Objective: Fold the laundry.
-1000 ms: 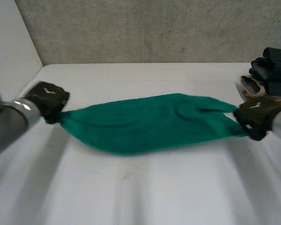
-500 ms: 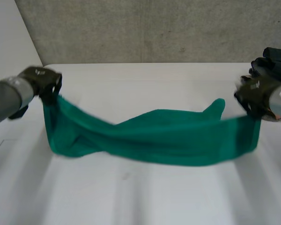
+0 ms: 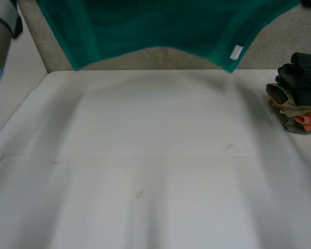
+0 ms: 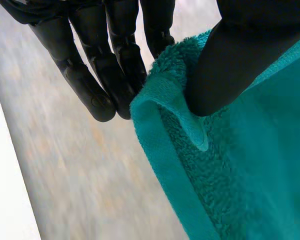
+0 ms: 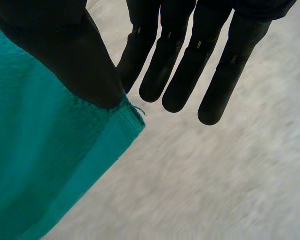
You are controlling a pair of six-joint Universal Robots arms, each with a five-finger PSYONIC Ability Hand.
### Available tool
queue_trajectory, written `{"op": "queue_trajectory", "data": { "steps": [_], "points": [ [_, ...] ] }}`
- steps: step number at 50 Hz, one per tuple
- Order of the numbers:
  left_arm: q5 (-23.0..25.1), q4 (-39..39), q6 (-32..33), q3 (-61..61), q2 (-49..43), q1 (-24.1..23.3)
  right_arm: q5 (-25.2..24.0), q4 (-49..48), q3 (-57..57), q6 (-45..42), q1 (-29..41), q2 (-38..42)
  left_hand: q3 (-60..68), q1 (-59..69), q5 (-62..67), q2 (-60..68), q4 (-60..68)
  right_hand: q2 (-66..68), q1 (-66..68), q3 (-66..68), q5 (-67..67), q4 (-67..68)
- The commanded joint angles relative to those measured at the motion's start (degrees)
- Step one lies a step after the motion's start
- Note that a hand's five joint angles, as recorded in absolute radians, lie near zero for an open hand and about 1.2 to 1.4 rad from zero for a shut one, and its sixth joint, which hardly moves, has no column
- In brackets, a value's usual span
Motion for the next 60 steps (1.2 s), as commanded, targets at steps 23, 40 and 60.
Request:
{"op": "queue_trajectory", "data": {
  "steps": [23, 40, 60],
  "points": [
    [6.1, -24.4, 25.1, -39.5, 2.7, 5.2, -11.1, 32.7, 32.0, -31.4, -6.8, -0.9, 12.0, 13.0, 13.8, 11.5, 11.5, 12.6, 14.7, 11.8, 12.4, 11.6],
    [4.9, -37.2, 31.7, -43.6, 6.4, 7.1, -8.3, 37.6, 39.7, -48.4, -7.9, -8.1, 12.0, 13.0, 13.8, 11.5, 11.5, 12.6, 14.7, 11.8, 12.4, 11.6],
    [-3.9, -37.8, 15.1, -16.8, -10.8, 4.1, -7.1, 6.1, 20.2, -32.3, -0.6, 11.0, 12.0, 13.0, 13.8, 11.5, 11.5, 12.6, 14.7, 11.8, 12.4, 11.6]
  ]
}}
